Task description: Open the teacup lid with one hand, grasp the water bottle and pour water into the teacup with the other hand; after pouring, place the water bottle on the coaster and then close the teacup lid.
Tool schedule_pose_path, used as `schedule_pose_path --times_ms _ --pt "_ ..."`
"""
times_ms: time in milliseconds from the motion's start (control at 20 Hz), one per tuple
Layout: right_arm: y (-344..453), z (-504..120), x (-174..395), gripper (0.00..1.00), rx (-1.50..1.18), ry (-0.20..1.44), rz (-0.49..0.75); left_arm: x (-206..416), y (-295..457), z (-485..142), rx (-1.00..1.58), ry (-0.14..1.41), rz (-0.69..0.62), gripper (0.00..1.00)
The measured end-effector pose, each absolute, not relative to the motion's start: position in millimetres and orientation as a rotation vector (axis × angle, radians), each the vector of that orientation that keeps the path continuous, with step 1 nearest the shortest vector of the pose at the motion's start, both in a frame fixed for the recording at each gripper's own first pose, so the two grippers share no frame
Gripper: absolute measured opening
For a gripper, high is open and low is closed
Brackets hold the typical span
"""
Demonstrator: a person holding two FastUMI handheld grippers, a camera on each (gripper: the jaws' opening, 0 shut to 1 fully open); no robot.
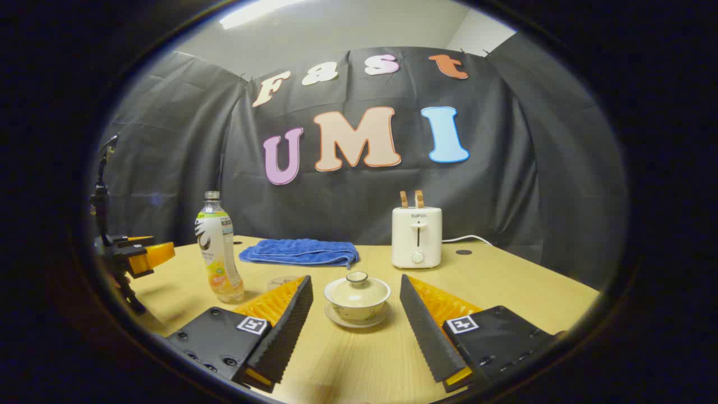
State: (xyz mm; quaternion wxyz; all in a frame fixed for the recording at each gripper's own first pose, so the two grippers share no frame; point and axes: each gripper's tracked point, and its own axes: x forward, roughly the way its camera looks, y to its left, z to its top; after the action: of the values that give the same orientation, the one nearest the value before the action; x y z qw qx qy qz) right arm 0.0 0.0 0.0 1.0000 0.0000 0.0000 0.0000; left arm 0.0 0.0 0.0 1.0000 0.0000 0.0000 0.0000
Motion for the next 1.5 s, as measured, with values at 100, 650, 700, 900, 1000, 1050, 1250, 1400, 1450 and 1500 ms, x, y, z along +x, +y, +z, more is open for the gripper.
schedule_pose_path --times_ms 100,650,700,900,1000,1050,1250,1400,1450,1500 --pt "0.3 0.2 0.0 1.00 0.000 0.000 0.000 -0.6 0.0 0.0 0.000 0.000 0.000 0.93" --pt "1.9 -0.5 -0.8 1.00 0.000 0.003 0.005 -1.5 3.6 -0.7 -0.001 0.001 0.019 0.93" --pt "1.9 -0.7 -0.8 1.00 0.000 0.003 0.004 -1.1 3.1 -0.3 0.001 0.001 0.020 0.93" --pt "2.5 -0.8 -1.1 1.00 0.000 0.003 0.004 -1.6 3.4 -0.1 0.000 0.000 0.020 0.93" --pt "2.3 -0.2 0.2 1.00 0.000 0.003 0.004 -1.5 3.4 0.2 0.000 0.000 0.020 0.89" --pt "2.2 -0.7 -0.4 1.00 0.000 0.003 0.005 -1.5 3.2 -0.8 0.000 0.001 0.020 0.93" --pt "2.4 0.1 -1.0 1.00 0.000 0.001 0.005 -2.1 3.2 -0.3 0.001 0.001 0.020 0.93" --pt "2.1 0.1 0.3 1.00 0.000 0.001 0.003 -2.1 3.2 0.3 0.001 0.000 0.019 0.93" --pt "0.6 0.3 0.2 1.00 0.000 -0.001 -0.003 -2.3 3.6 0.4 0.001 0.000 0.020 0.93" --pt "-0.9 -0.1 0.2 1.00 -0.001 0.001 -0.011 -2.6 3.4 0.8 0.001 0.000 0.020 0.93"
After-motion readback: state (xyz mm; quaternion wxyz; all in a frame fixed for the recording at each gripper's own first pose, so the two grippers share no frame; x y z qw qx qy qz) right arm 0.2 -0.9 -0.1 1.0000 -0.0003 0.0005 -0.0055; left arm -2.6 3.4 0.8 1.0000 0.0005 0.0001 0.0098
